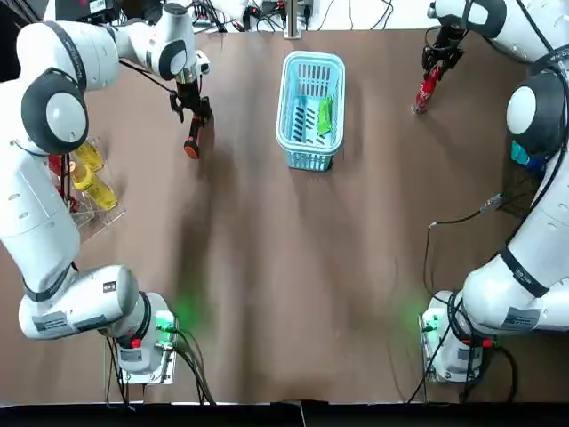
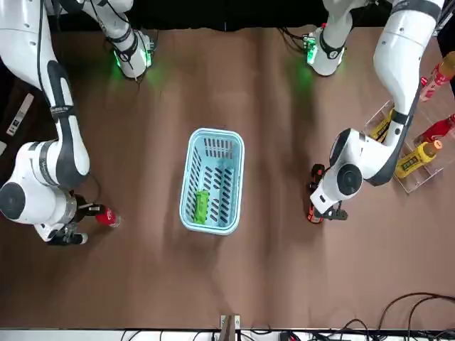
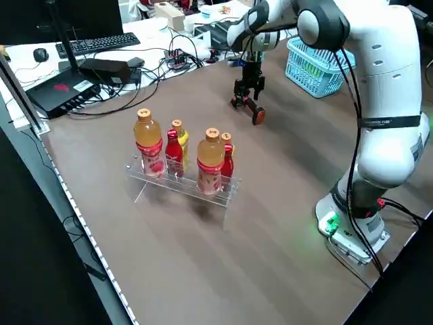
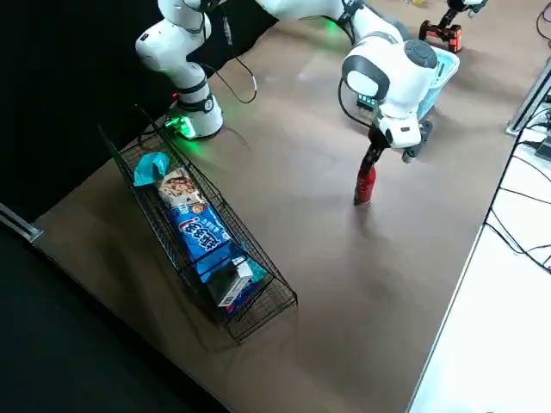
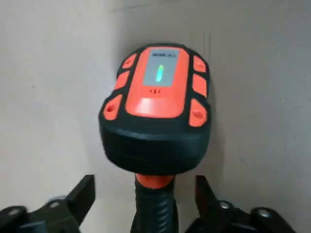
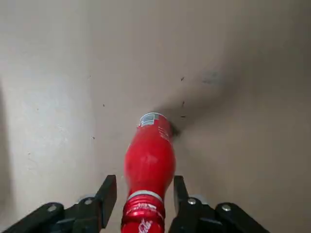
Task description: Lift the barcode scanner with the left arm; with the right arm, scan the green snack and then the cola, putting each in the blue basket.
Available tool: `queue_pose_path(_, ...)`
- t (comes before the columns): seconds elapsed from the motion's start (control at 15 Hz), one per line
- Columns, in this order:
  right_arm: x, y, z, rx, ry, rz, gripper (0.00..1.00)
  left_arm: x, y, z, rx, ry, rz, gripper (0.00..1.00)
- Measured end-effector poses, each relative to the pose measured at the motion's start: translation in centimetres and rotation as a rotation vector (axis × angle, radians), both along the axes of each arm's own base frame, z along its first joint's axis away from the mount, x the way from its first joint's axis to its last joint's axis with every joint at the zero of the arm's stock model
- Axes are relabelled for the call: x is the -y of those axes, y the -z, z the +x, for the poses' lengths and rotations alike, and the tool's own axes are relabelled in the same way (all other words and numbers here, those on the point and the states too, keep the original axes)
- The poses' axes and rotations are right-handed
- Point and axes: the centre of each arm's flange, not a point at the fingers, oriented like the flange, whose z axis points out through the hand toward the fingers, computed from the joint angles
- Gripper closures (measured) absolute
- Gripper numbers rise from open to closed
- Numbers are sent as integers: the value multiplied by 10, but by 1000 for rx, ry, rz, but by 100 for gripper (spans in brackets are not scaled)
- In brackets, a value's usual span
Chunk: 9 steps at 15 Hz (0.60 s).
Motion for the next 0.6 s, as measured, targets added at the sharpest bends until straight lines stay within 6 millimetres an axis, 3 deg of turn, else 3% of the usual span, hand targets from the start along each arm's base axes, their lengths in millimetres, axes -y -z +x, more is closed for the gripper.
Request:
queue_pose_path(0.33,0,-5,1,9,-19,2,44,0,4,-1,-6,-6,-1,60)
queue_pose_path(0.47,0,-6,2,12,-22,3,48,0,4,-1,-7,-6,0,63)
queue_pose_path(0.53,0,-7,2,13,-22,3,56,0,4,-1,-7,-6,0,63)
queue_pose_path(0.6,-1,-8,2,15,-23,3,57,0,4,-1,-6,-7,0,63)
